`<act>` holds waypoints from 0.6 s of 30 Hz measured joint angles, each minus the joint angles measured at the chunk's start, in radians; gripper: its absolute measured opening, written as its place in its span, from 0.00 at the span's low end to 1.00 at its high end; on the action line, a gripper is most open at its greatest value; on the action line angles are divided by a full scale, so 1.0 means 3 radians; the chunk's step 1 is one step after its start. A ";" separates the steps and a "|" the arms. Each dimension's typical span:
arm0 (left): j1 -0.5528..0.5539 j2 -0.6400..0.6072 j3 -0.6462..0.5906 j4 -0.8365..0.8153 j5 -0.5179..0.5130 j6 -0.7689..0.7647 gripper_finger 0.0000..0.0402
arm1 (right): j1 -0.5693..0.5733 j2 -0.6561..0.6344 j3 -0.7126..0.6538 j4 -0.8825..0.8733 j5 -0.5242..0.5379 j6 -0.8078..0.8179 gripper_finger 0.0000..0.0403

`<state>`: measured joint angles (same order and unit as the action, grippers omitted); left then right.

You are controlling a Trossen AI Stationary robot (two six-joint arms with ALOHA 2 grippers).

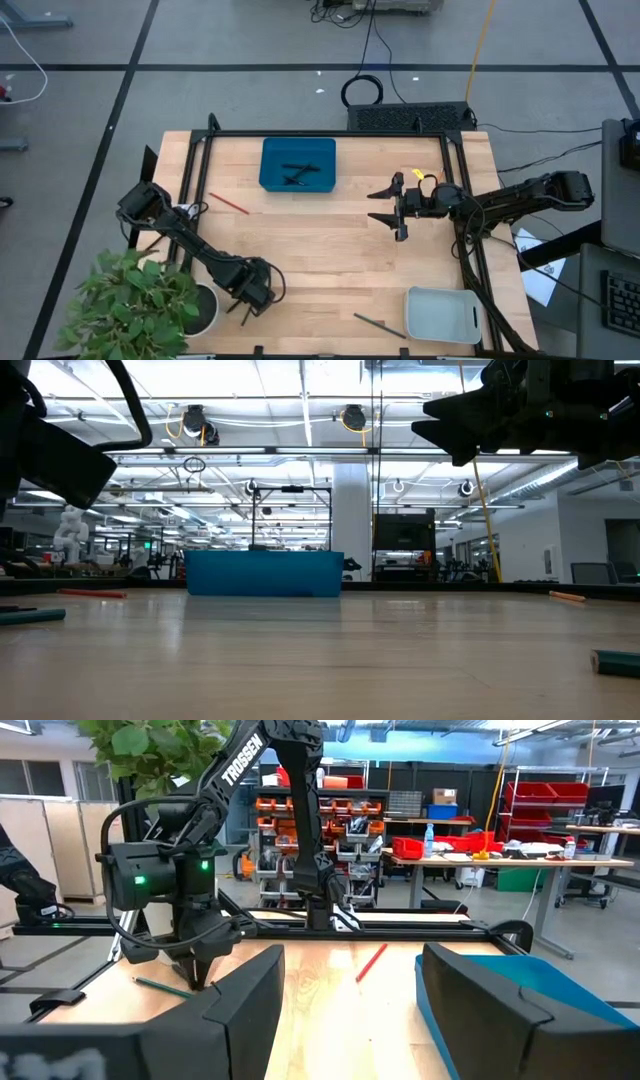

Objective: Sort pens & pencils
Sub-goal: Put the black pen into the blue bin

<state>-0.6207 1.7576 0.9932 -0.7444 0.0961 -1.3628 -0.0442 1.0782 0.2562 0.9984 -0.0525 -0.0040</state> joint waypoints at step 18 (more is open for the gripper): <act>0.0278 -0.0534 -0.0018 -0.0047 -0.0812 0.0619 0.04 | 0.0000 0.0000 0.0000 -0.0005 0.0000 0.0000 0.56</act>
<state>-0.5372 1.5976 0.9878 -0.7586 -0.1474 -1.1772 -0.0442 1.0782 0.2562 0.9970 -0.0525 -0.0040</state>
